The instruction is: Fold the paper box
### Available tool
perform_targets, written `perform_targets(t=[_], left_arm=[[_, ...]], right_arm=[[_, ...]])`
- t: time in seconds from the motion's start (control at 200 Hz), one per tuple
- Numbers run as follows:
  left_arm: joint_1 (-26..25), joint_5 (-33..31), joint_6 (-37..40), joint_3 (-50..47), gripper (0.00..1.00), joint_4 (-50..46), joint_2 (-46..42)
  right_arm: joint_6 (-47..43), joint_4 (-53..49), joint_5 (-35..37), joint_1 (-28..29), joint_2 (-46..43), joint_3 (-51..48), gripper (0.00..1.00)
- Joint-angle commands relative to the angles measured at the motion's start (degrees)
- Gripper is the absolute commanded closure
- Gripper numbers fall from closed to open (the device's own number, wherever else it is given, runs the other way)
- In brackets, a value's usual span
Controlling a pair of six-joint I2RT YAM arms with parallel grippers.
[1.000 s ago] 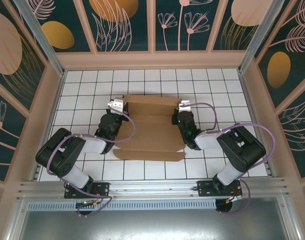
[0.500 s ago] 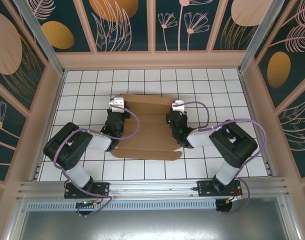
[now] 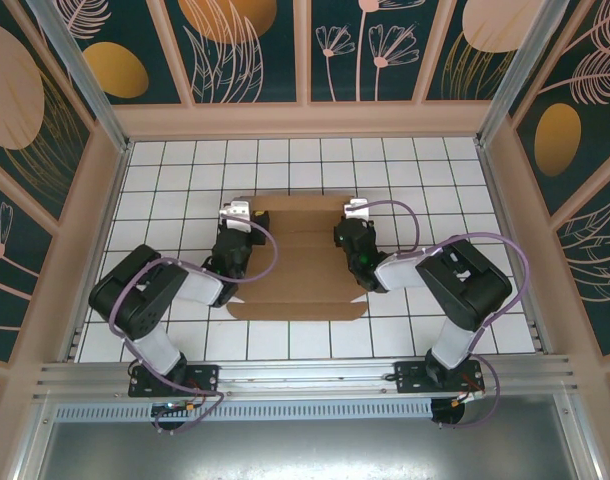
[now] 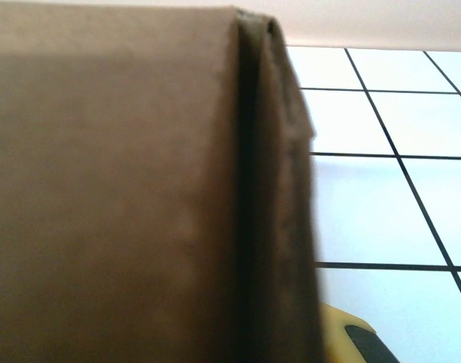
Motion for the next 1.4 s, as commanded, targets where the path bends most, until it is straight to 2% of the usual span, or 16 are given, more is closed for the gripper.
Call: perform_targets(t=[0.0,0.23,0.36,0.49,0.545,0.656,0.781,0.841,0.896,0.991,1.066,1.181,1.271,1.391], left_arm=[[-1.04,4.81,-5.68,-2.37,0.35,-2.09,-4.70],[-1.03,6.11,-9.00,-4.47,0.21,-11.06,-12.91],[-1.02,9.70,-9.61,-4.96,0.20,-13.82,-15.50],[-1.01,8.79,-10.40,-5.59,0.20,-17.67,-19.74],[-0.99,7.46,-10.40,-5.41,0.22,-20.47,-22.27],[-1.04,0.11,-13.38,-2.92,0.24,-31.33,-27.55],[-1.05,-3.66,-16.31,1.35,0.27,-41.76,-32.85],[-0.82,-5.69,-17.98,6.16,0.19,-50.11,-33.25],[0.50,-2.73,-16.76,10.24,0.14,-54.86,-32.19],[5.11,7.72,-17.82,15.03,0.09,-58.58,-28.95],[8.03,15.01,-18.08,16.94,0.08,-58.71,-26.47],[8.94,22.29,-16.58,18.77,0.08,-58.15,-22.75],[8.91,23.45,-16.32,20.19,0.12,-60.05,-19.80],[9.04,18.09,-17.83,18.88,0.17,-61.01,-18.93]], right_arm=[[-0.96,2.71,-1.18,-0.26,-0.09,-0.89,1.00],[-1.23,4.31,-0.80,-0.48,-0.35,-1.63,1.00],[-1.20,4.67,-0.78,-0.66,-0.21,-1.42,1.00],[-1.57,4.75,-1.23,-0.74,0.37,-1.00,1.00],[-1.77,4.82,-1.28,-0.83,0.61,-1.04,1.00],[-1.90,5.45,-1.90,-1.01,0.78,-1.50,1.00],[-2.21,5.90,-2.40,-1.10,0.78,-1.94,1.00],[-2.42,5.98,-2.71,-1.16,0.86,-2.00,1.00],[-2.52,5.98,-3.04,-1.04,0.87,-2.03,1.00],[-2.52,5.98,-3.39,-1.02,0.91,-2.03,1.00],[-2.59,5.98,-3.47,-1.09,0.93,-1.95,1.00],[-2.56,5.50,-3.70,-1.01,0.93,-1.69,1.00],[-2.83,5.31,-3.58,-1.06,0.81,-1.68,1.00],[-2.78,4.94,-3.70,-1.10,0.61,-1.51,1.00]])
